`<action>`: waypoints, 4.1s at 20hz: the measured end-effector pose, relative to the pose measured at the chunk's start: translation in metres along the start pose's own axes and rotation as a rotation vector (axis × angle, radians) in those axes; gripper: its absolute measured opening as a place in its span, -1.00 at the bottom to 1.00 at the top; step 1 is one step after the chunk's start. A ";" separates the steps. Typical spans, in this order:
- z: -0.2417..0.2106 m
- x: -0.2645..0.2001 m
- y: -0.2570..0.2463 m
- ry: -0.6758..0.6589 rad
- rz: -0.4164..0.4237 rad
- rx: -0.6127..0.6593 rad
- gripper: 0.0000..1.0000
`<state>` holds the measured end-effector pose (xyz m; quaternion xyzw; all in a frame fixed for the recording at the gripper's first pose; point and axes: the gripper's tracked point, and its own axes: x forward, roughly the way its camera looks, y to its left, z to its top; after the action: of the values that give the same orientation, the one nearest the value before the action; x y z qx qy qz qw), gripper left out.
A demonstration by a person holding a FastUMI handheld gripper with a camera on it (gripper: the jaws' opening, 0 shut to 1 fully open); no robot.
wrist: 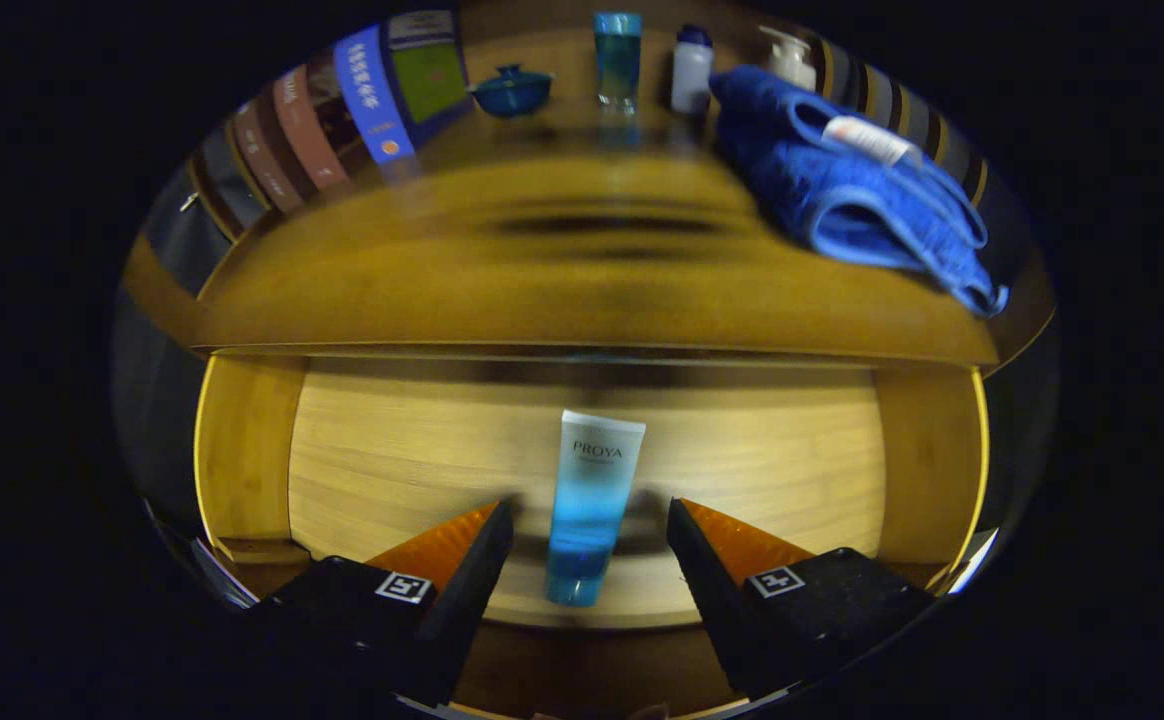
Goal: Pull open the drawer, take out the items inside it, and place them on the countertop above the cabinet.
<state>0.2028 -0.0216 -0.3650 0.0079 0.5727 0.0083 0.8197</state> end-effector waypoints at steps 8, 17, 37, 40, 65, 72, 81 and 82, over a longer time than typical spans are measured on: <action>0.012 0.016 0.004 0.087 -0.056 0.004 -0.03; 0.002 -0.068 0.047 0.035 0.187 0.024 -0.38; 0.166 -0.068 0.020 -0.105 -0.031 -0.003 -0.38; 0.180 -0.064 0.026 -0.127 -0.015 -0.008 -0.18; 0.032 -0.303 0.043 -1.178 0.083 -0.082 0.98; -0.054 -0.208 0.036 -1.097 0.045 -0.109 0.99; -0.086 -0.110 0.009 -1.001 -0.048 -0.080 0.98; -0.086 -0.104 0.009 -0.996 -0.065 -0.087 0.98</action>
<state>0.0862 -0.0146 -0.2969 -0.0409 0.1109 0.0019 0.9930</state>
